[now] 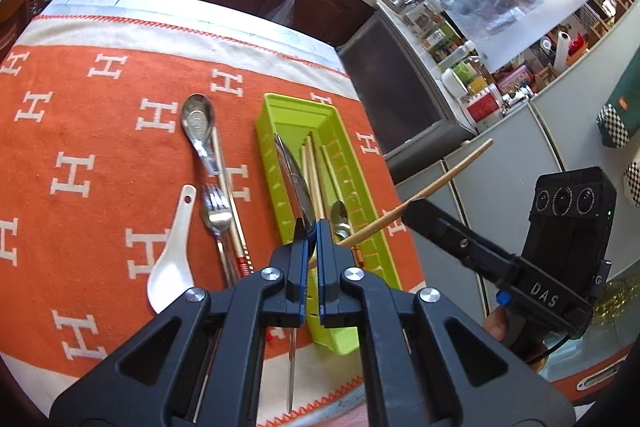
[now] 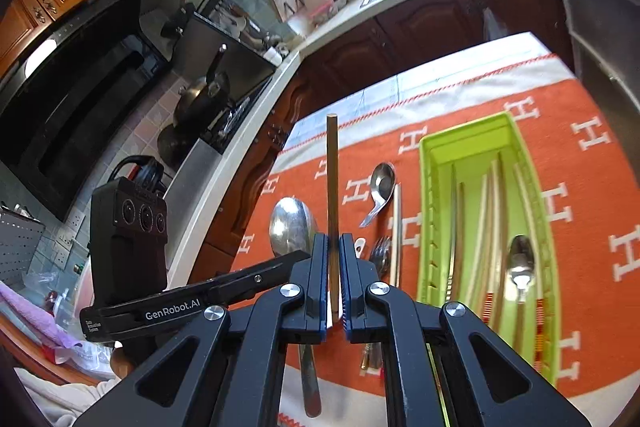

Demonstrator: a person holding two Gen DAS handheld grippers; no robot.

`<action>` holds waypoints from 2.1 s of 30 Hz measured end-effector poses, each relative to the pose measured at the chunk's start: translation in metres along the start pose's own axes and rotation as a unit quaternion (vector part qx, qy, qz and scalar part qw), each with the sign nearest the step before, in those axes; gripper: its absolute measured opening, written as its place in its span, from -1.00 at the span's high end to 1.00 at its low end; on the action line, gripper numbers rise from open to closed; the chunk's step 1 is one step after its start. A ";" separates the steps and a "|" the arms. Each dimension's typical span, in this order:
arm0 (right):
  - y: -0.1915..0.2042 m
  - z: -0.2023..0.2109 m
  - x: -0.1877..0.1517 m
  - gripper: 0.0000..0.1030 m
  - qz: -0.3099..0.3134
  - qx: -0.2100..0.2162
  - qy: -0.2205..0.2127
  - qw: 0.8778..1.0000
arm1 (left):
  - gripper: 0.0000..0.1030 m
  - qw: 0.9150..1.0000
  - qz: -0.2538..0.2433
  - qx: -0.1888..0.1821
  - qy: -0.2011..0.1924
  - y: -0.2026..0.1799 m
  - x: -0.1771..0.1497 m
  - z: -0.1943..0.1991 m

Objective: Organize utensils
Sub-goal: 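Carry the knife and chopstick into the green tray and open both tools, then grasp the white ceramic spoon with the left tool while the right tool grasps a metal spoon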

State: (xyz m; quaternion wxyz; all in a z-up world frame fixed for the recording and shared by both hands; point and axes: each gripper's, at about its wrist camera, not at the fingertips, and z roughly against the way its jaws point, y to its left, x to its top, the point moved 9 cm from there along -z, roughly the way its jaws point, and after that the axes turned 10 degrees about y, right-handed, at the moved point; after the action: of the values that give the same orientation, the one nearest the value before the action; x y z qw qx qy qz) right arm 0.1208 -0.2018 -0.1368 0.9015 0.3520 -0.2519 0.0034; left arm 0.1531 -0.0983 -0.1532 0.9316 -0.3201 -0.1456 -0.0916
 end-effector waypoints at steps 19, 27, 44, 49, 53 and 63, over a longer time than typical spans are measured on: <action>-0.034 0.160 -0.028 0.90 -0.011 -0.157 -0.055 0.986 | 0.98 0.999 -0.031 0.012 0.022 -0.068 0.010 -0.029; -0.058 0.108 -0.007 0.90 0.012 -0.222 0.020 0.975 | 0.98 0.999 -0.009 0.051 0.015 -0.046 0.044 -0.079; -0.125 -0.041 0.032 0.64 -0.028 -0.223 0.113 0.968 | 0.98 0.997 -0.003 0.072 0.037 -0.008 0.063 -0.105; -0.123 -0.043 0.027 0.64 -0.025 -0.220 0.113 0.969 | 0.97 0.996 -0.008 0.081 0.045 0.000 0.055 -0.093; -0.120 -0.039 0.018 0.64 -0.029 -0.214 0.113 0.970 | 0.97 0.994 -0.012 0.093 0.050 0.009 0.045 -0.080; -0.095 -0.040 0.002 0.64 -0.010 -0.201 0.112 0.973 | 0.97 0.992 -0.010 0.117 0.044 0.033 0.026 -0.037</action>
State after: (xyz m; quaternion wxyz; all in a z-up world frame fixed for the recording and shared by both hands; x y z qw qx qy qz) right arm 0.1587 -0.2483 -0.2212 0.9763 0.1630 -0.1414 -0.0170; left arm 0.1941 -0.0979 -0.1911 0.9671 -0.2036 -0.1176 -0.0969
